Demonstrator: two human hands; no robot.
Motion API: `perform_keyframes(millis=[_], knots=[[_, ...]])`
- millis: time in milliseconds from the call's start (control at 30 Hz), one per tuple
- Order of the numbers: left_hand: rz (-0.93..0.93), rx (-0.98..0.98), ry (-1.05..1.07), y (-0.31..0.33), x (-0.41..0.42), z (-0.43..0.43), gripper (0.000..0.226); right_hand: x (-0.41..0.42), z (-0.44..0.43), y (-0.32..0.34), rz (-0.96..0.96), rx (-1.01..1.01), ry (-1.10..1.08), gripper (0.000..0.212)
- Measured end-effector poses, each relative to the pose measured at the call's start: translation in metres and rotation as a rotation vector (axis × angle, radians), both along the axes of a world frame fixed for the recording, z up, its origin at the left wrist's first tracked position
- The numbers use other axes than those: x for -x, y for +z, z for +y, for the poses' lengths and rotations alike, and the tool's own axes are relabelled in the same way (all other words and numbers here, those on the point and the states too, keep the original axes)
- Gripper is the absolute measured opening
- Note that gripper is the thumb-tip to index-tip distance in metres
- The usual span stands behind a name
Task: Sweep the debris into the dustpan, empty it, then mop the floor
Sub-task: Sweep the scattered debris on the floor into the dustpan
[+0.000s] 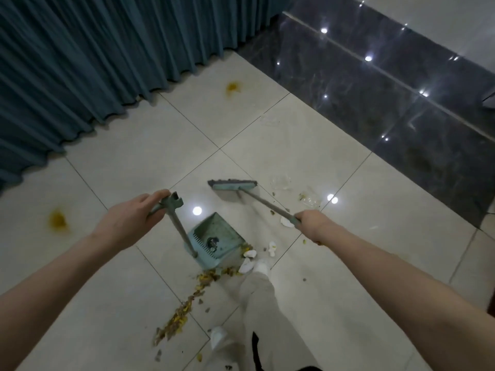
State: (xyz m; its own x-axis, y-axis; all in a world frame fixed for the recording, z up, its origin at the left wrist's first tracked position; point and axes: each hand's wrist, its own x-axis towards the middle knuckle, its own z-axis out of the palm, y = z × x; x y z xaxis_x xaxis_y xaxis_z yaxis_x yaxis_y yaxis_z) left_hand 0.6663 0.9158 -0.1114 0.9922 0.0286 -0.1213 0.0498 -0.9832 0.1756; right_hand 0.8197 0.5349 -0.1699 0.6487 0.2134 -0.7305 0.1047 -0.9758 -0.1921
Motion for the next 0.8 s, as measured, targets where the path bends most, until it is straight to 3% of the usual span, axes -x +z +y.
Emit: perform_keyframes(millis=[167, 333, 800], knots=[[0.006, -0.031, 0.025, -0.008, -0.064, -0.007, 0.041, -0.082, 0.054, -0.039, -0.075, 0.033, 0.077, 0.031], [0.01, -0.028, 0.047, -0.004, -0.111, -0.003, 0.04, -0.109, 0.064, -0.056, -0.037, 0.089, 0.178, 0.033], [0.005, -0.143, 0.06, 0.077, -0.154, 0.02, 0.046, -0.074, -0.114, -0.012, 0.066, 0.248, 0.453, 0.035]])
